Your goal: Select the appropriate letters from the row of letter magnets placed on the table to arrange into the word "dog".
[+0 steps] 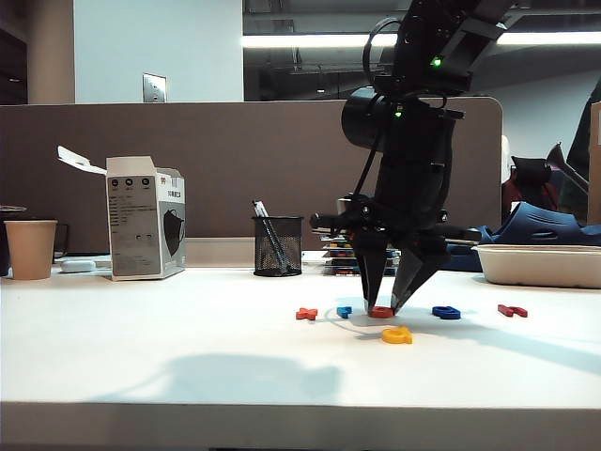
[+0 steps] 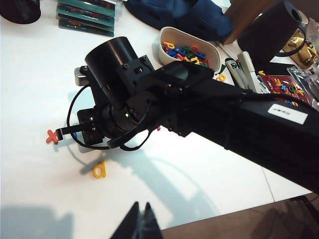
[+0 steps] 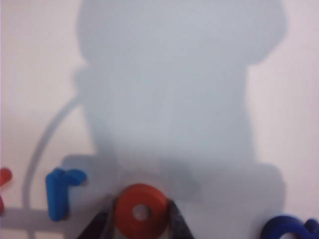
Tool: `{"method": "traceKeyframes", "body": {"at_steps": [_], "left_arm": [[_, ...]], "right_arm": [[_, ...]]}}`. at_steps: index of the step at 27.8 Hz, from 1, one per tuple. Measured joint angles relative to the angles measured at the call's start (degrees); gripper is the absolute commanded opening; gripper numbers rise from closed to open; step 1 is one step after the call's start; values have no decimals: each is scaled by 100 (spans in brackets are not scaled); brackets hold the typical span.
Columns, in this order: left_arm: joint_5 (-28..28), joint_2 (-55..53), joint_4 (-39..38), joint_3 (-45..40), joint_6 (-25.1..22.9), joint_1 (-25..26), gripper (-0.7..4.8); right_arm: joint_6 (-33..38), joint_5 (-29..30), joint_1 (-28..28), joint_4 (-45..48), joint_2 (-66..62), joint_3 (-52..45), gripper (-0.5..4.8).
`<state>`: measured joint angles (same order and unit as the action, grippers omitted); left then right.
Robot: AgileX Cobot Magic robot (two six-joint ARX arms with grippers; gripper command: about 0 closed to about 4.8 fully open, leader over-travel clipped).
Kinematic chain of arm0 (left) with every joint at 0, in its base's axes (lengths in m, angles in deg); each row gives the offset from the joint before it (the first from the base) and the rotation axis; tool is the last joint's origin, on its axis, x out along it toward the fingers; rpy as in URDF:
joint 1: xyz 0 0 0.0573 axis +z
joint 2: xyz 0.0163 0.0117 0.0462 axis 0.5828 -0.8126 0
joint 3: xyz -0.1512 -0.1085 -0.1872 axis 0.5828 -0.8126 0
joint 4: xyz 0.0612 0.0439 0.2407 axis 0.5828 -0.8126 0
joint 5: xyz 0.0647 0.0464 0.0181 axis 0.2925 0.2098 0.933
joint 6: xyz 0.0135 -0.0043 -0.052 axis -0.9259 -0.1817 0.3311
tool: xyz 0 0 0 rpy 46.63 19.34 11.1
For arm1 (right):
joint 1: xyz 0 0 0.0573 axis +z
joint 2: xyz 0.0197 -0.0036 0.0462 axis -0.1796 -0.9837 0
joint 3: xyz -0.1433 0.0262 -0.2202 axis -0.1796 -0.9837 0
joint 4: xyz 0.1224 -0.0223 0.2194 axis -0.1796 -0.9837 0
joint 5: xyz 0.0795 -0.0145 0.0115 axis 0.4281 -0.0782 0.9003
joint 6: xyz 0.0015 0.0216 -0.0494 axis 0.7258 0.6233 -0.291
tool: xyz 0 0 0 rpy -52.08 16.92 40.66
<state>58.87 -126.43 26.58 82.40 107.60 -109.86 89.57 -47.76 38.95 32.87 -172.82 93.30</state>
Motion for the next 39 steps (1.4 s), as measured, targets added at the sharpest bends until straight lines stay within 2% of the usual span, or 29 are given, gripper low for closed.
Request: {"method": "traceKeyframes", "body": {"at_steps": [15,39], "left_arm": [[0,0,0,0,0,0,-6],[0,0,0,0,0,0,-6]], "right_arm": [[-105,0,0,-205,0,33,106],[-284,-28,0,-1117,146,4,106]]}}
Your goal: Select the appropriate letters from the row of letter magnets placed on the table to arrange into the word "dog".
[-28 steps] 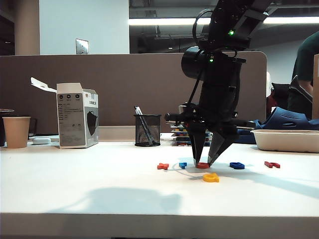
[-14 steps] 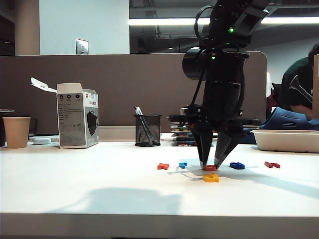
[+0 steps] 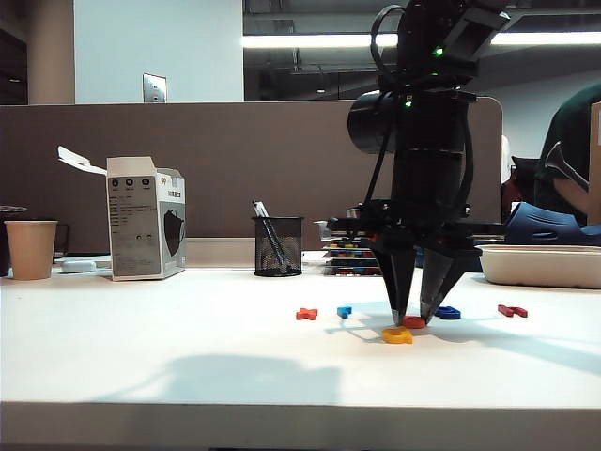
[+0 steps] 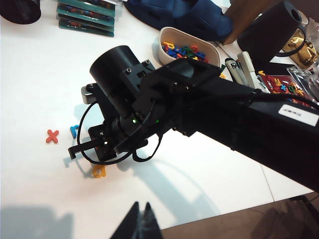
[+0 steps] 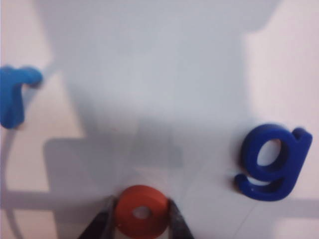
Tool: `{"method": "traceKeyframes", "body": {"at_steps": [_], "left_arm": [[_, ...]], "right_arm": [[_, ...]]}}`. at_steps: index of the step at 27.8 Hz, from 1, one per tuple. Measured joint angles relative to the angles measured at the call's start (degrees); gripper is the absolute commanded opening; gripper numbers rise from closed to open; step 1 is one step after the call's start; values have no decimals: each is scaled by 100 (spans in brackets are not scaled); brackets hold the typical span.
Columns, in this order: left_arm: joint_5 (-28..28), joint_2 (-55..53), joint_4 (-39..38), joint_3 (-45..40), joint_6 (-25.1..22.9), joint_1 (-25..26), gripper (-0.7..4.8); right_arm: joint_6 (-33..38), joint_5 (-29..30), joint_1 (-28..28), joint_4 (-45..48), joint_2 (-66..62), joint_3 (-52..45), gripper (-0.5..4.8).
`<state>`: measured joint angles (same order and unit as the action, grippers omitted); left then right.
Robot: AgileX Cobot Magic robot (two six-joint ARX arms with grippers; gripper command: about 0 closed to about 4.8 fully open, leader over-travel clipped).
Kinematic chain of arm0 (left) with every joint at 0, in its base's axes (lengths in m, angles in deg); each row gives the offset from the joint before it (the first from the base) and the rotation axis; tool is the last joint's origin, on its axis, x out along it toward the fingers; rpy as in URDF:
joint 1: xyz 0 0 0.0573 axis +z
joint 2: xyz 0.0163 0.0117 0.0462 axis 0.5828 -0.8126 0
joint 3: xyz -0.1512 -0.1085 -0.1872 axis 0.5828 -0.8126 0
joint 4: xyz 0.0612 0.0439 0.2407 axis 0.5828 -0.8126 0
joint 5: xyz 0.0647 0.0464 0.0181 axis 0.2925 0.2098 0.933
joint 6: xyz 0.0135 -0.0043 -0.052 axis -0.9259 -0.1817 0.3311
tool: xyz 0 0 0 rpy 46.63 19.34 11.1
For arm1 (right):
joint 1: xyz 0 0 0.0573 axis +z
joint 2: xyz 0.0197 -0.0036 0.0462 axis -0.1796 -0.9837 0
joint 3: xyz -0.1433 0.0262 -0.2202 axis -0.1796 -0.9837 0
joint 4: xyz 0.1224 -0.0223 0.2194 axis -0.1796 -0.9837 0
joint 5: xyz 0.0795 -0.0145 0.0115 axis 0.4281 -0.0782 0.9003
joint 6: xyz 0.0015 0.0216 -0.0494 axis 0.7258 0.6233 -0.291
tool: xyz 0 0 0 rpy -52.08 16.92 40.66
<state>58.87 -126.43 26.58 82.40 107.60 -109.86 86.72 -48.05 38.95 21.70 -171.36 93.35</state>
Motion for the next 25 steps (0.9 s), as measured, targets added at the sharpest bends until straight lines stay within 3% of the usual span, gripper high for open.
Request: {"method": "traceKeyframes", "body": {"at_steps": [7,15,25], "left_arm": [[0,0,0,0,0,0,-6],[0,0,0,0,0,-2,-6],[0,0,0,0,2,0,-6]], "right_arm": [[0,-7,-2,-24,96,-219,106],[4,-50,-7,531,640,-1200,106],[63,-63,-7,586,728,-1325,106]]}}
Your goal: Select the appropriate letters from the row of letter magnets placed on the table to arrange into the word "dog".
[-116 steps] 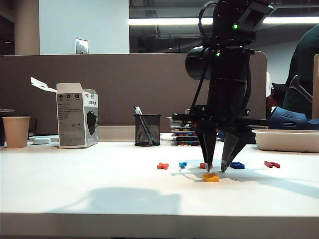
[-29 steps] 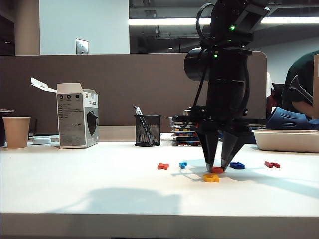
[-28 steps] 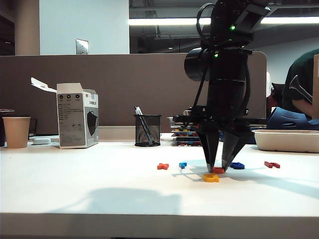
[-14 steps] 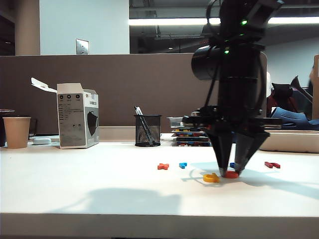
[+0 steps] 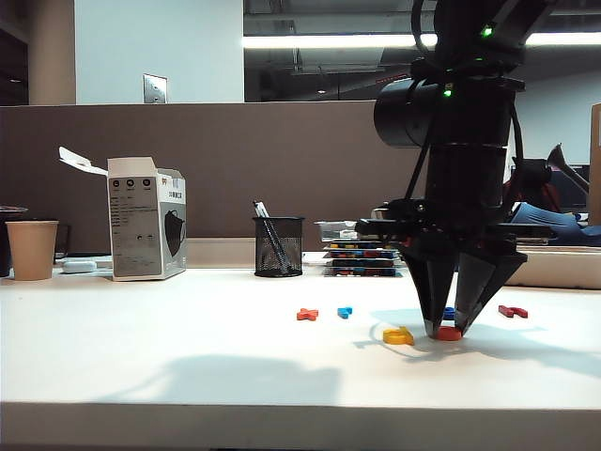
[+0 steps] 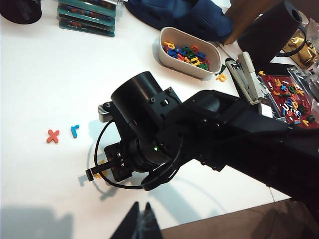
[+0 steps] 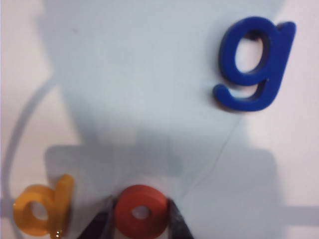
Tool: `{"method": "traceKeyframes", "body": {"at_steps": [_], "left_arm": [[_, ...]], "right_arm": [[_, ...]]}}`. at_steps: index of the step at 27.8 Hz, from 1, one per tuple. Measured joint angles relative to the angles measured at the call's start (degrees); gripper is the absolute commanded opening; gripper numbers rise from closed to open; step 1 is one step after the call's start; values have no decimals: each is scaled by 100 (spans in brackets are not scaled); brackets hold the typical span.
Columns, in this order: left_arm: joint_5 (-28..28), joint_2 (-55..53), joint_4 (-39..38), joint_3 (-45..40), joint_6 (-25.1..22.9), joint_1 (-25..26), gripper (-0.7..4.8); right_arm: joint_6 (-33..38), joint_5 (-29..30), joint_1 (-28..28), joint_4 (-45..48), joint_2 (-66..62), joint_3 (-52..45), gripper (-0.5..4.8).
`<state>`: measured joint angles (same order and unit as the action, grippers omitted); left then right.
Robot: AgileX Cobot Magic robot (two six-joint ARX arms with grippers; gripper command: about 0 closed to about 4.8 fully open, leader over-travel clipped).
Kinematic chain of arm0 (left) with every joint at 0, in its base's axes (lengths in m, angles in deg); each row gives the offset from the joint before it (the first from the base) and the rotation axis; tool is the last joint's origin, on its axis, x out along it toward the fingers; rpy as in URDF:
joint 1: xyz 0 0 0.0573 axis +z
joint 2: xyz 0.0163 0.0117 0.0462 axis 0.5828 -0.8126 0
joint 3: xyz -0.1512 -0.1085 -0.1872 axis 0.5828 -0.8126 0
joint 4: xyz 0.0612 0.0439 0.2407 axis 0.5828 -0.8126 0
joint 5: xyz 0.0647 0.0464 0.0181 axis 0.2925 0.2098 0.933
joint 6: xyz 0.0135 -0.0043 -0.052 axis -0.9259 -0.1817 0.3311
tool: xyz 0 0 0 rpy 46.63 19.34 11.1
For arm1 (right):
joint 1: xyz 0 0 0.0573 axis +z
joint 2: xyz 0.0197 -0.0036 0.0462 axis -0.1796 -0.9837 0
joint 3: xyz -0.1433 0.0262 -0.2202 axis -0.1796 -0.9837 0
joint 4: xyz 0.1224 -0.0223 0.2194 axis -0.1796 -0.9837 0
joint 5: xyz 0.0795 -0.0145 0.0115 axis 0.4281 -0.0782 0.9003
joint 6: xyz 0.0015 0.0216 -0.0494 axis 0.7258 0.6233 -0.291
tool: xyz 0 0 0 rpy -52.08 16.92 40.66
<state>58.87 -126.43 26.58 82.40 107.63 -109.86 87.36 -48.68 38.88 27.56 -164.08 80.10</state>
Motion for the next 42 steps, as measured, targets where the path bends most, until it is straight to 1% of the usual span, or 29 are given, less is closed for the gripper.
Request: {"method": "traceKeyframes", "body": {"at_steps": [13,15,17,20,24,29,31,34,38,42], "left_arm": [[0,0,0,0,0,-2,-6],[0,0,0,0,0,0,-6],[-2,0,0,0,-2,-2,-6],[0,0,-2,0,0,0,-6],[0,0,0,0,0,0,-6],[0,0,0,0,0,0,-6],[0,0,-2,0,0,0,-6],[0,0,0,0,0,0,-6],[0,0,0,0,0,0,-6],[0,0,0,0,-2,0,-6]], "right_arm": [[28,39,-2,81,74,-195,108],[46,42,-2,87,94,-210,131],[55,46,-2,83,111,-216,132],[57,70,-4,-17,192,-286,150],[74,107,-7,-289,317,-363,150],[77,129,-9,-356,400,-380,150],[77,129,-9,-358,400,-376,168],[79,168,-9,-352,400,-372,223],[92,212,7,-363,400,-356,275],[92,168,-9,-625,345,-144,275]]}}
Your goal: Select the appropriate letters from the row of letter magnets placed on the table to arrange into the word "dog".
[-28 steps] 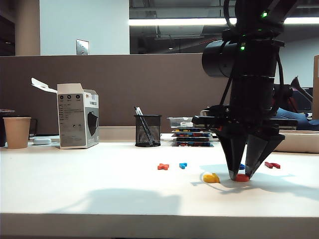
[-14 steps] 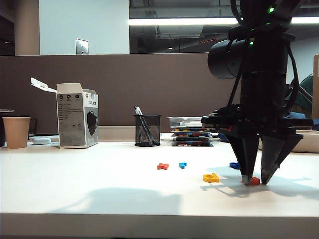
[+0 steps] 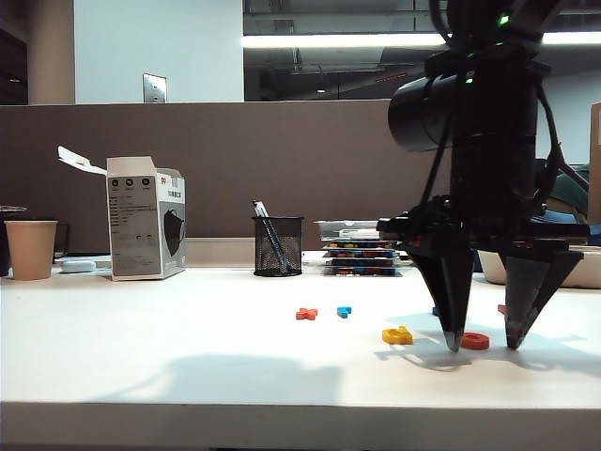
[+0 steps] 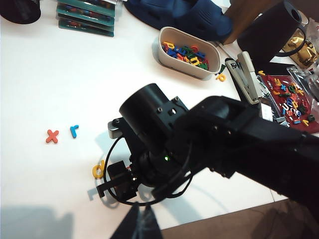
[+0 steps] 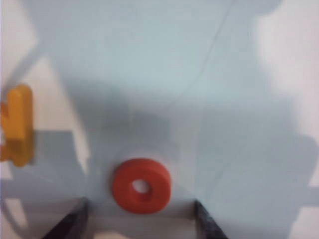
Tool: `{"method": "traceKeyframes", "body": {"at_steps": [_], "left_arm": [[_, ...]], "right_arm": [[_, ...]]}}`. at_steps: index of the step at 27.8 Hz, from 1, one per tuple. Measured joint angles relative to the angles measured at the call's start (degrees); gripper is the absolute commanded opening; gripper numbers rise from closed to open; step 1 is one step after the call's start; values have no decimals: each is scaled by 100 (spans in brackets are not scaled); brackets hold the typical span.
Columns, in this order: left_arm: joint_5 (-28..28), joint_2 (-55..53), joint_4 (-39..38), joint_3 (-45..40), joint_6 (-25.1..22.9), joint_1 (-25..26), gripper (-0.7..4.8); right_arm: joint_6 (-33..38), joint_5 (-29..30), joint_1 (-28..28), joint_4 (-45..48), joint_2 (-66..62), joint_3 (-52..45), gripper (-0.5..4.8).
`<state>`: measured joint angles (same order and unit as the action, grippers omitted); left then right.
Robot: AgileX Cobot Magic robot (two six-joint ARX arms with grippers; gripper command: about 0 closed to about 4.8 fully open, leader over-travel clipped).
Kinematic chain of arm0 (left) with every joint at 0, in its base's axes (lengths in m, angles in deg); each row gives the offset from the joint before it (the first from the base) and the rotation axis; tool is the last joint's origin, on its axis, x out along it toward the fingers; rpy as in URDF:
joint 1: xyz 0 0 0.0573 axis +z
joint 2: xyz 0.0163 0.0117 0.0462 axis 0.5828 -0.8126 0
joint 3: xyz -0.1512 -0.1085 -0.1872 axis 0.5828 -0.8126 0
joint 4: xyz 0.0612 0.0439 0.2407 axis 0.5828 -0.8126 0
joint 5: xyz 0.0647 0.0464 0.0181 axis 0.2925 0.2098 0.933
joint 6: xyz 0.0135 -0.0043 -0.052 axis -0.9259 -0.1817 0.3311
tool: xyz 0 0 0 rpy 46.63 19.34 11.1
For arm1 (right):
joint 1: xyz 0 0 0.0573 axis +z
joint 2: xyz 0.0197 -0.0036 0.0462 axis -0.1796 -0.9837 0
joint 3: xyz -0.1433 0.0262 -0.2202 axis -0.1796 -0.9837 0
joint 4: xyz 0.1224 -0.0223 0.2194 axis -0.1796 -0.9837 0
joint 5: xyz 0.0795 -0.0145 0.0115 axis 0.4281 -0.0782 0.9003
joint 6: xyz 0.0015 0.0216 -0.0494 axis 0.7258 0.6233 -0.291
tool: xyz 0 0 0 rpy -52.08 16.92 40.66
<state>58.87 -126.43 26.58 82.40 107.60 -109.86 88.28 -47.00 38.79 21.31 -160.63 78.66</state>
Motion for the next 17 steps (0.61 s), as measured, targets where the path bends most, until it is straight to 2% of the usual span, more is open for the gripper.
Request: {"method": "traceKeyframes", "body": {"at_steps": [11,17], "left_arm": [[0,0,0,2,2,0,-6],[0,0,0,2,0,0,-6]], "right_arm": [[-72,-140,-229,-83,-81,855,275],[-129,-243,-334,81,-83,1010,275]]}}
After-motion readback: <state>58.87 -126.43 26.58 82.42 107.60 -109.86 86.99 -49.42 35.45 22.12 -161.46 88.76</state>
